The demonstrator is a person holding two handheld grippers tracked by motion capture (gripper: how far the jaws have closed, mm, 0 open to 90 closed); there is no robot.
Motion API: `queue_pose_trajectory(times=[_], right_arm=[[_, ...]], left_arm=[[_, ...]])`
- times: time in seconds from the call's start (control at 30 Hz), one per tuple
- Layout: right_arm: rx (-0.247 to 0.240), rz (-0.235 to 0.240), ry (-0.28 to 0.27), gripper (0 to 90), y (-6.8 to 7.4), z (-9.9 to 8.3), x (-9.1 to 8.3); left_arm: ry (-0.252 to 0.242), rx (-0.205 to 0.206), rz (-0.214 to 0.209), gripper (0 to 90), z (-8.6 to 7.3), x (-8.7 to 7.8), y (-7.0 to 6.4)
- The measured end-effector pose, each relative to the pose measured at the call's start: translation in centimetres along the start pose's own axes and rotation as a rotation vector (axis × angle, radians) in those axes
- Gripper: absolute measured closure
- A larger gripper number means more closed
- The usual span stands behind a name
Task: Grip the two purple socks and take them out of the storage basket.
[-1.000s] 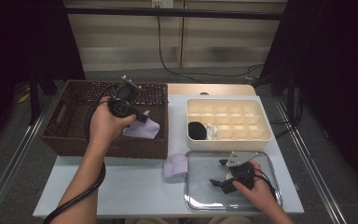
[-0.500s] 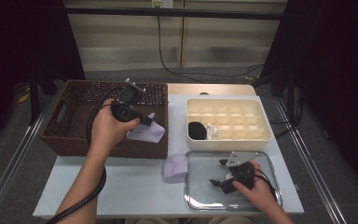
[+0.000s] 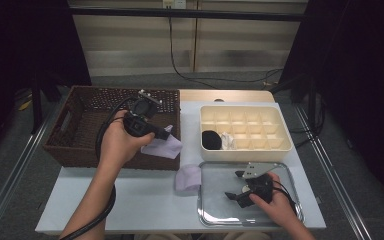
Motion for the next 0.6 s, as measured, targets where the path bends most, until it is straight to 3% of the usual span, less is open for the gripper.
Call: queue_pose_trajectory(times=[0.6], right_arm=[[0.0,-0.001,0.0,16.5,0.0,0.0,0.0]], left_arm=[[-0.008,0.048,-0.032,81.0,-1.5,0.9,-2.2]])
Point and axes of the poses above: each handheld gripper's, and its own axes: x roughly forward along the jaws, z roughly out of its top, y roughly to its left, the point moved 1 cm from there along x, roughly forward along the jaws, and after that the axes turned 3 degrees about y, right-handed, at the moved point
